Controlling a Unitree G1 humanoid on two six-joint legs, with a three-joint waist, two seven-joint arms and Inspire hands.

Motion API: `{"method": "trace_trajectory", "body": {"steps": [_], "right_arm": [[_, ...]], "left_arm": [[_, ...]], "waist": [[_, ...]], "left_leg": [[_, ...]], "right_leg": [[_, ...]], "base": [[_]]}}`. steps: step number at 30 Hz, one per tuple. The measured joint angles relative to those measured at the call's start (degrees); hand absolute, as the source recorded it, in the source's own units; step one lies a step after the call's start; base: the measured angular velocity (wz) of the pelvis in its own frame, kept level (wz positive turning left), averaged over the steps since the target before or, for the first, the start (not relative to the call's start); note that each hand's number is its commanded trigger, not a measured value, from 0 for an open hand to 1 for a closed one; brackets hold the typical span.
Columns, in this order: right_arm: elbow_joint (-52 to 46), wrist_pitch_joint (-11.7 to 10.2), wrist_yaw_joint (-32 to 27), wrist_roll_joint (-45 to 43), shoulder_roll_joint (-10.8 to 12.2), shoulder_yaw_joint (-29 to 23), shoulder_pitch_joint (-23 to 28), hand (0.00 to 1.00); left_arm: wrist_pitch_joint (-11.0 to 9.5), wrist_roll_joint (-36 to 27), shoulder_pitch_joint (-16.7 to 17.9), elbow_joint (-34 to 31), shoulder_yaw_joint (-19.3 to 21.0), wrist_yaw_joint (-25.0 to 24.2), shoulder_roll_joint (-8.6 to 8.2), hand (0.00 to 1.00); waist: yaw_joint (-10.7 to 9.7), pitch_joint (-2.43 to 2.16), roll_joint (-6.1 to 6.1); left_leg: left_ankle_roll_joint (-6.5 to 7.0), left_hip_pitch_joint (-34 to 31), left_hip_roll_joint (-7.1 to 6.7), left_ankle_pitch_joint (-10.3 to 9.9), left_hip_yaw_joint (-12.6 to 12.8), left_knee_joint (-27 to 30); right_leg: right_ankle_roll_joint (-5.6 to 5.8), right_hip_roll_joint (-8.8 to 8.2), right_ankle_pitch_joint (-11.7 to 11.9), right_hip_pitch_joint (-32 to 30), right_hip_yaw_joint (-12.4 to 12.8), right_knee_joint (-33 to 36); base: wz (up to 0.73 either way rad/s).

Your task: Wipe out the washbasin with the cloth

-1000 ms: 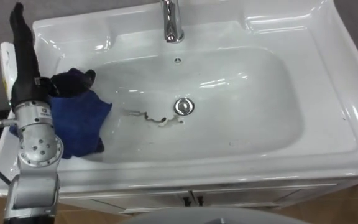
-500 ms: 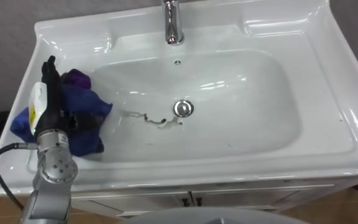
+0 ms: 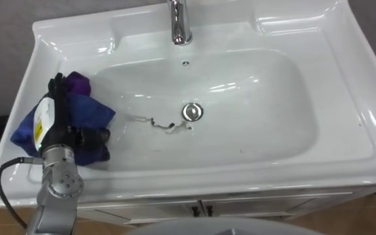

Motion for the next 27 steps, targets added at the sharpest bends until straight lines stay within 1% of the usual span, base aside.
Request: {"method": "trace_trajectory", "body": {"steps": [2, 7, 9, 12, 16, 18, 21, 22, 23, 24, 25, 27], "right_arm": [[-0.01, 0.54, -0.05, -0.18, -0.01, 0.01, -0.02, 0.0], [-0.05, 1.7, -0.03, -0.18, -0.01, 0.05, 0.21, 0.0], [-0.08, 2.25, 0.0, -0.17, -0.02, 0.03, 0.23, 0.0], [-0.42, 2.4, -0.03, -0.14, 0.0, -0.05, 0.78, 0.0], [-0.5, 4.1, -0.27, -0.21, -0.05, -0.18, 0.73, 0.0], [-0.52, 4.53, -0.35, -0.22, -0.12, -0.2, 0.64, 0.0], [-0.54, 4.89, -0.35, -0.46, -0.18, -0.29, 0.72, 0.0], [-0.53, 4.95, -0.35, -0.65, -0.21, -0.3, 0.7, 0.0], [-0.55, 5.1, -0.35, -0.69, -0.21, -0.29, 0.7, 0.0], [-0.66, 5.56, -0.35, -0.75, -0.21, -0.53, 0.75, 0.0], [-0.74, 5.83, -0.46, -0.76, -0.21, -0.56, 0.99, 0.0], [-0.75, 6.24, -0.71, -0.77, -0.21, -0.56, 1.36, 0.0]], "left_arm": [[-0.24, 1.39, -0.18, 1.99, -0.01, 0.51, 0.0, 0.0], [-0.2, 4.61, -0.18, 3.43, -0.31, 1.27, 0.01, 0.0], [0.28, 6.23, -0.14, 3.68, -0.61, 1.27, 0.02, 0.0], [1.41, 9.38, -0.04, 3.75, -0.95, 1.27, 0.01, 0.0], [2.66, 9.8, -0.02, 3.81, -1.0, 1.27, 0.02, 0.0], [2.9, 9.87, -0.09, 4.24, -1.08, 1.42, 0.02, 0.0], [2.97, 9.96, -0.39, 6.7, -1.12, 1.7, 0.05, 0.0], [2.98, 10.03, -0.77, 7.52, -1.14, 1.94, 0.04, 0.04], [2.98, 10.04, -0.93, 7.79, -1.15, 2.06, 0.04, 0.34], [2.97, 10.7, -1.06, 8.32, -1.16, 2.19, 0.03, 0.71], [2.96, 11.21, -1.14, 8.8, -1.15, 2.34, 0.02, 1.0], [2.96, 11.81, -1.2, 9.31, -1.11, 2.76, 0.03, 1.0]], "waist": [[-0.02, -0.11, 0.12], [0.03, -0.3, 0.11], [0.02, -0.34, 0.07], [0.03, -0.5, -0.18], [-0.13, -0.75, -0.35], [-0.16, -0.8, -0.29], [-0.14, -0.81, -0.31], [-0.14, -0.81, -0.31], [-0.14, -0.8, -0.31], [-0.11, -0.8, -0.31], [-0.08, -0.8, -0.32], [-0.08, -0.8, -0.36]], "left_leg": [[0.0, 0.11, 0.01, 0.0, 0.21, 0.0], [0.01, 0.5, 0.05, 0.01, 0.78, 0.03], [0.01, 0.89, 0.07, 0.01, 1.01, -0.26], [0.01, 1.02, 0.06, 0.01, 1.2, -0.34], [0.02, 1.14, 0.09, 0.01, 1.31, -0.33], [0.02, 1.24, 0.11, 0.01, 1.32, -0.34], [0.01, 2.25, 0.15, 0.01, 1.45, -0.51], [0.01, 2.36, 0.15, 0.01, 1.49, -0.55], [0.01, 2.38, 0.15, 0.01, 1.51, -0.56], [0.01, 2.56, 0.16, 0.02, 1.73, -0.61], [0.01, 2.86, 0.17, 0.02, 1.97, -0.76], [0.01, 3.21, 0.18, 0.02, 2.31, -0.89]], "right_leg": [[0.0, 0.0, 0.0, 0.01, 0.21, 0.0], [0.0, 0.0, 0.0, 0.06, 0.84, 0.03], [0.0, 0.0, 0.0, 0.17, 1.12, 0.07], [0.0, 0.03, 0.0, 0.27, 1.42, -0.02], [0.0, 0.03, 0.0, 0.37, 1.52, 0.0], [0.0, 0.04, 0.0, 0.44, 1.56, 0.04], [0.0, 0.09, -0.01, 1.29, 1.78, 0.0], [0.0, 0.1, -0.01, 1.35, 1.87, -0.04], [0.0, 0.11, -0.01, 1.35, 1.91, -0.03], [-0.01, 0.12, -0.02, 1.37, 2.14, 0.0], [-0.01, 0.12, -0.02, 1.51, 2.34, -0.03], [0.0, 0.12, -0.09, 1.54, 2.81, -0.13]], "base": [[-0.06], [-0.06], [-0.08], [-0.04], [-0.01], [0.0], [-0.03], [-0.03], [-0.05], [-0.08], [-0.1], [-0.12]]}}
